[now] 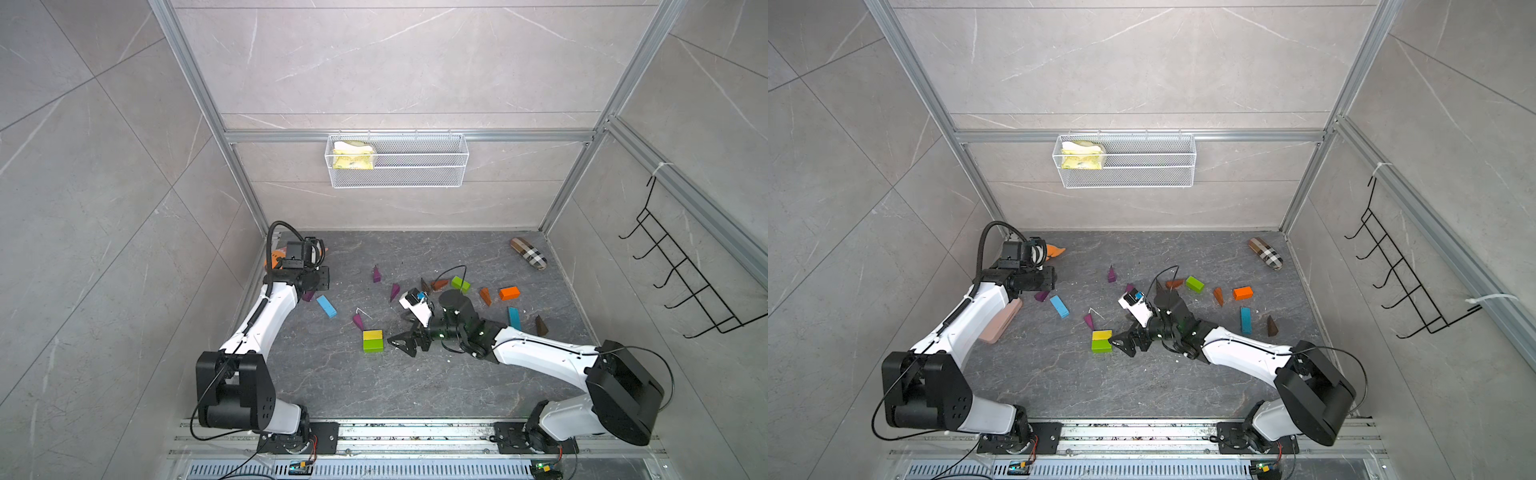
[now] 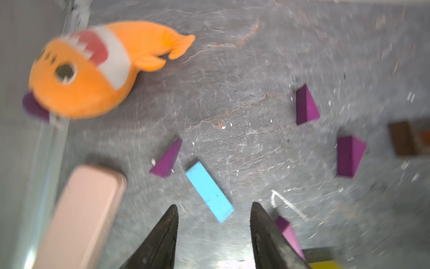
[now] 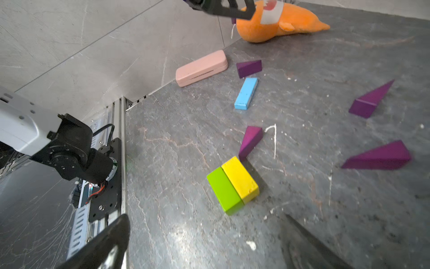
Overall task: Assemble a small pinwheel with building blocks
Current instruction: Assemble the building block at the center of the board, then pick up the building block from the center of the board.
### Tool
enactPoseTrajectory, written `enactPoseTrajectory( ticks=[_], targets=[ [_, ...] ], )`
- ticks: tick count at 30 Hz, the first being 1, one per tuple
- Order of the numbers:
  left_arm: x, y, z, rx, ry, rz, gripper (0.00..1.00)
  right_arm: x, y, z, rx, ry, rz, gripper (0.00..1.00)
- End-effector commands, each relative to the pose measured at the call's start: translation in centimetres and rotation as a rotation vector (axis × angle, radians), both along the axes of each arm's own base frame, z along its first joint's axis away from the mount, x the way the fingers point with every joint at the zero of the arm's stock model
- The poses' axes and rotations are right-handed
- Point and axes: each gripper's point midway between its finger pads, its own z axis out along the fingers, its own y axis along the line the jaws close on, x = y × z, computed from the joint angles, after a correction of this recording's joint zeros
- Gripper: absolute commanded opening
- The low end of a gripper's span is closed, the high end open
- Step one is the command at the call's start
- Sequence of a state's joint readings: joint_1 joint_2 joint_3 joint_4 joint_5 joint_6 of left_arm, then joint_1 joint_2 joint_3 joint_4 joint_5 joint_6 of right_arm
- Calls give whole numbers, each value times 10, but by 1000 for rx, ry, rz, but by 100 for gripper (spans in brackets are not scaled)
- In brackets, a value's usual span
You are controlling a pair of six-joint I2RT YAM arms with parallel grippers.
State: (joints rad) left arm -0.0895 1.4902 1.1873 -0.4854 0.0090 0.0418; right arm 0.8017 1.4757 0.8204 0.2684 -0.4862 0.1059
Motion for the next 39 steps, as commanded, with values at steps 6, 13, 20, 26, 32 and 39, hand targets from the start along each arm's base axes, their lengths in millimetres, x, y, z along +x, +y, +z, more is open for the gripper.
enactPoseTrajectory(
  ticks=[6, 13, 20, 26, 32, 39],
  targets=[
    [28, 24, -39, 99, 54, -303, 54, -10, 9, -22, 27, 10, 56, 100],
    [23, 56, -76, 113, 175, -353, 54, -12, 8, -27, 13, 11, 60, 100],
    [19, 62, -90, 121, 206, -404, 54, -14, 10, -28, 18, 26, 77, 100],
    [26, 74, -99, 209, 208, -416, 54, -12, 11, -33, 6, 32, 77, 100],
    [35, 78, -104, 226, 206, -414, 52, -13, 10, -35, -4, 27, 77, 100],
    [36, 76, -111, 224, 226, -458, 51, -13, 10, -38, -13, 31, 80, 100]
  ],
)
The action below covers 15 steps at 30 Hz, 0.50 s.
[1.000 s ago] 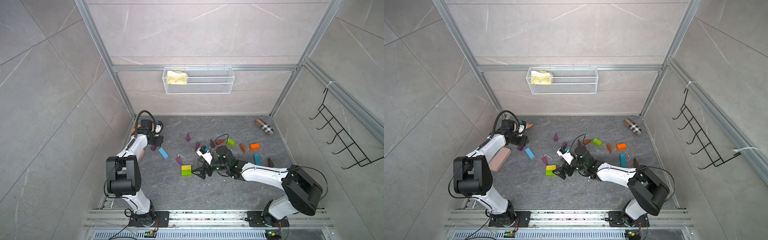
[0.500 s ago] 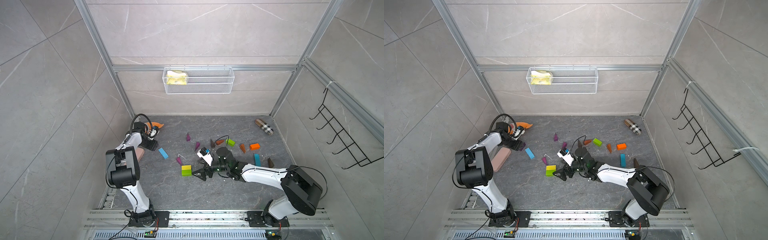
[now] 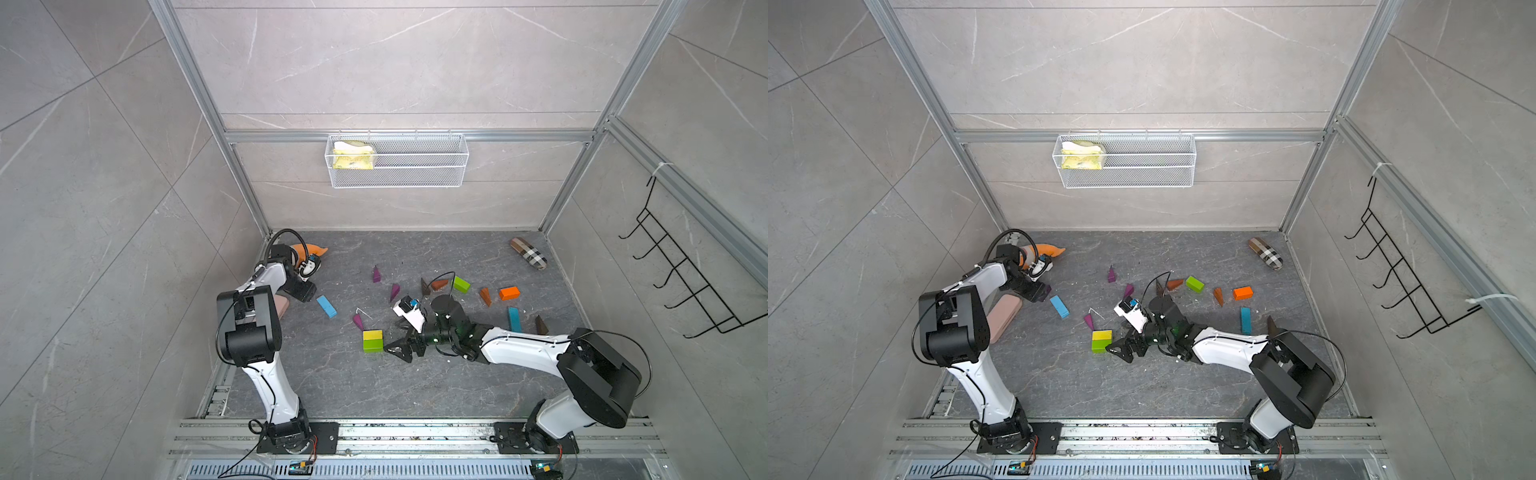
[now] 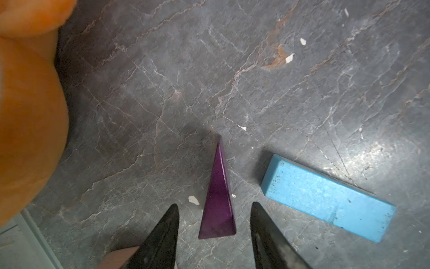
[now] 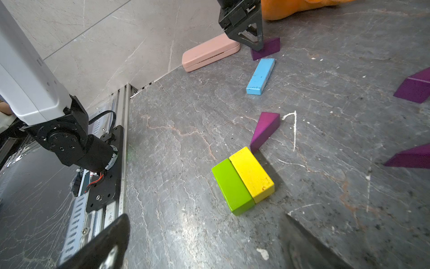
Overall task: Assemble a small pinwheel with building blocks
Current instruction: Pick up the building block from the center of the board.
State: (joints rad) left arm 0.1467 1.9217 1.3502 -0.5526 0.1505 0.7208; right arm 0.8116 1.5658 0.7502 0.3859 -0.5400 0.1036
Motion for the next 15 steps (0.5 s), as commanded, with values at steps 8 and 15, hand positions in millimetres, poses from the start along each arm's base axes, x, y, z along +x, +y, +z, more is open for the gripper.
enactPoseTrajectory(
  ticks=[8, 15],
  targets=[
    [3, -1, 1, 4, 13, -61, 50, -1, 5, 3, -1, -16, 26, 100],
    [-2, 0, -5, 19, 39, -89, 50, -1, 6, 3, -1, -13, 31, 100]
  ],
)
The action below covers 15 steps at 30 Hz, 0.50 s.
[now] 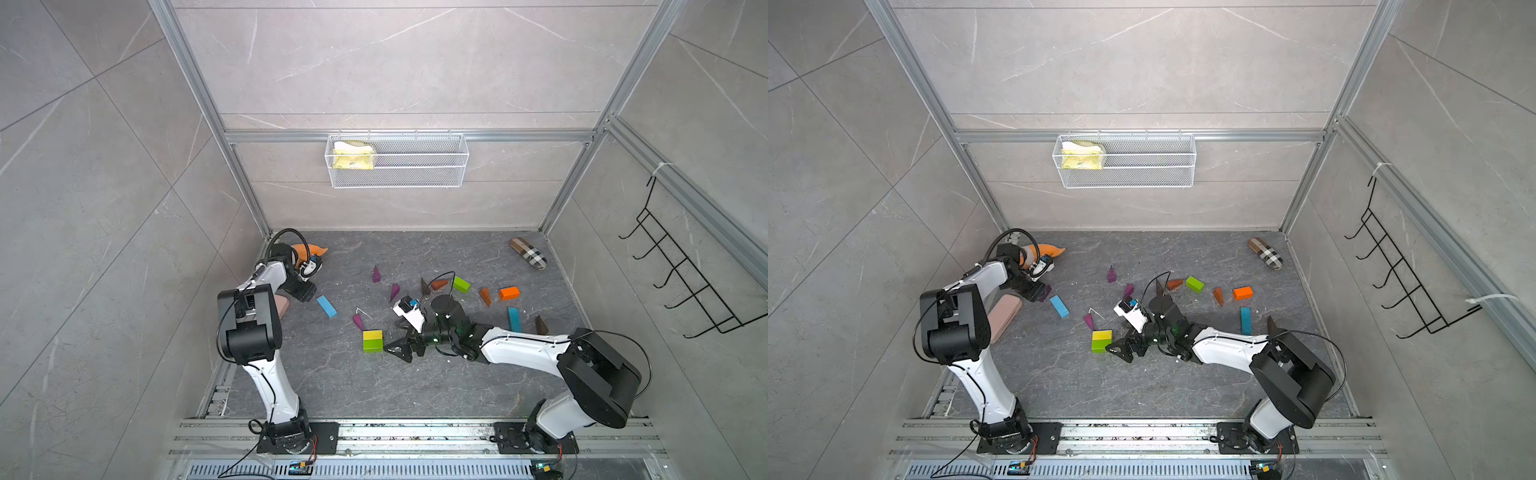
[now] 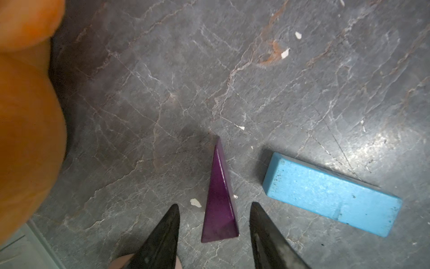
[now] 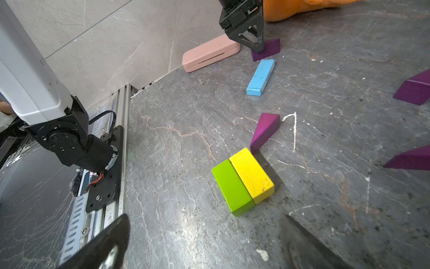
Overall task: Assemble a small pinwheel with building blocks
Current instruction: Pick up the building block from the center of the board.
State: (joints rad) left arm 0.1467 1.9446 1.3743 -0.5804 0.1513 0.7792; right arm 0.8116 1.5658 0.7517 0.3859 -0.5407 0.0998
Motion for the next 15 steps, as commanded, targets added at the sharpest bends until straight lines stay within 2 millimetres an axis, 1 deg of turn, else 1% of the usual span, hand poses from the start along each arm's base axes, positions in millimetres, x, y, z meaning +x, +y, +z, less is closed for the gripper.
enactPoseTrajectory(
  ticks=[1, 6, 15],
  targets=[
    [-2, 1, -3, 3, 24, -35, 50, -2, 6, 1, -4, -6, 29, 100],
    [-5, 1, -9, 13, 43, -48, 49, -1, 6, 0, -6, -7, 31, 100],
    [-5, 4, -13, 23, 56, -48, 45, -1, 6, -1, -10, -8, 34, 100]
  ],
)
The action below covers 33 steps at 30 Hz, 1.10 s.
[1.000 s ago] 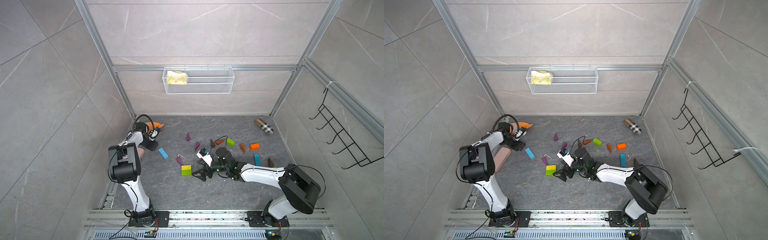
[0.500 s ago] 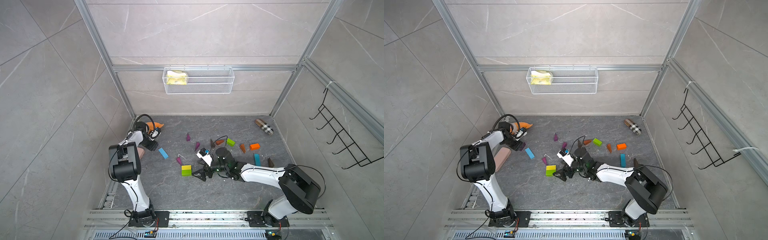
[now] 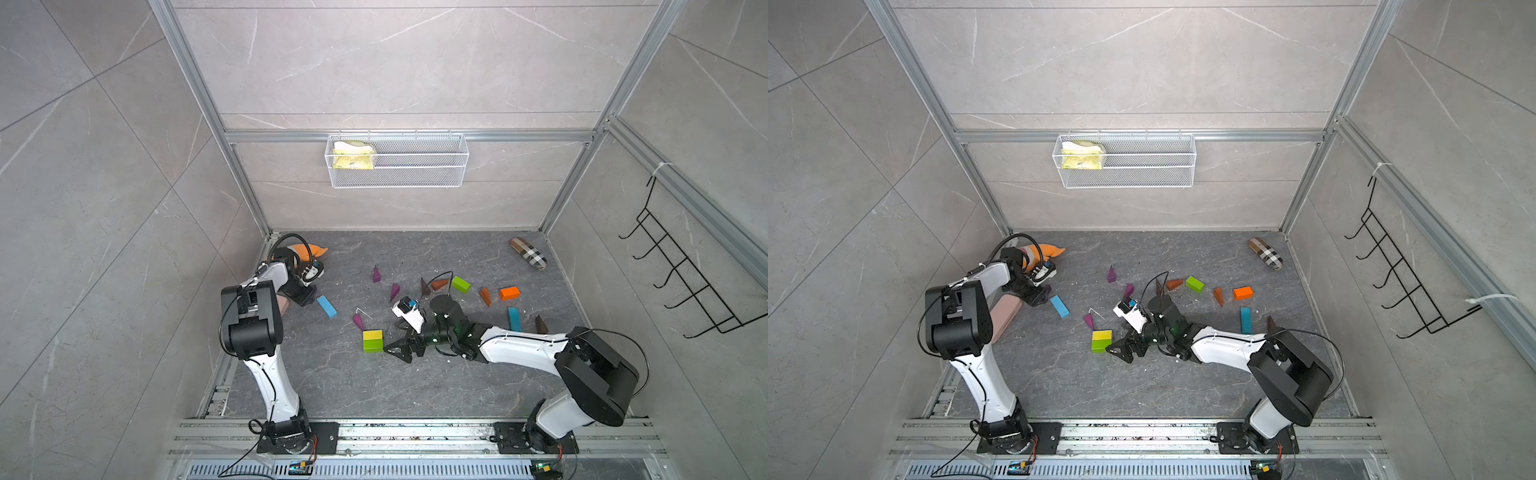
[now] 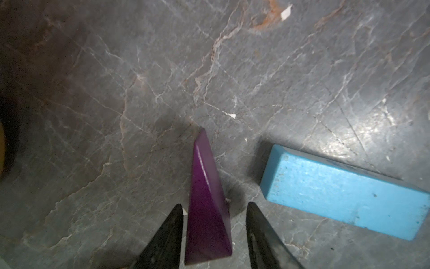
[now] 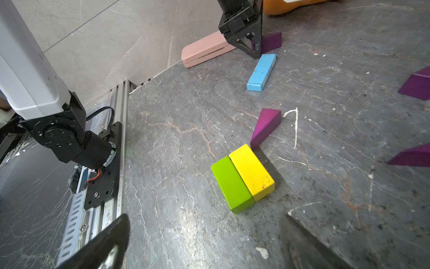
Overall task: Assemble a small pinwheel with building blocks
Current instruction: Pick up the building block from the center of the board.
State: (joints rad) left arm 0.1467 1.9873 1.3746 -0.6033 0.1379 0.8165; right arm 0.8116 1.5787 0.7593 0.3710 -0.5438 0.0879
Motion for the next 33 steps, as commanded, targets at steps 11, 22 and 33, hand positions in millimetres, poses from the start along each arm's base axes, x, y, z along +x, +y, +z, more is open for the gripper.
enactPoseTrajectory(
  ticks=[11, 22, 33],
  targets=[
    [3, 5, 5, 22, -6, -12, 33, -2, 6, 6, 8, -10, 31, 100],
    [0, -4, 25, -31, -68, 13, 22, -3, 1, 10, 2, -32, 26, 100],
    [-29, -17, 92, -86, -246, 78, 21, -9, -5, 19, 15, -53, 27, 100]
  ],
)
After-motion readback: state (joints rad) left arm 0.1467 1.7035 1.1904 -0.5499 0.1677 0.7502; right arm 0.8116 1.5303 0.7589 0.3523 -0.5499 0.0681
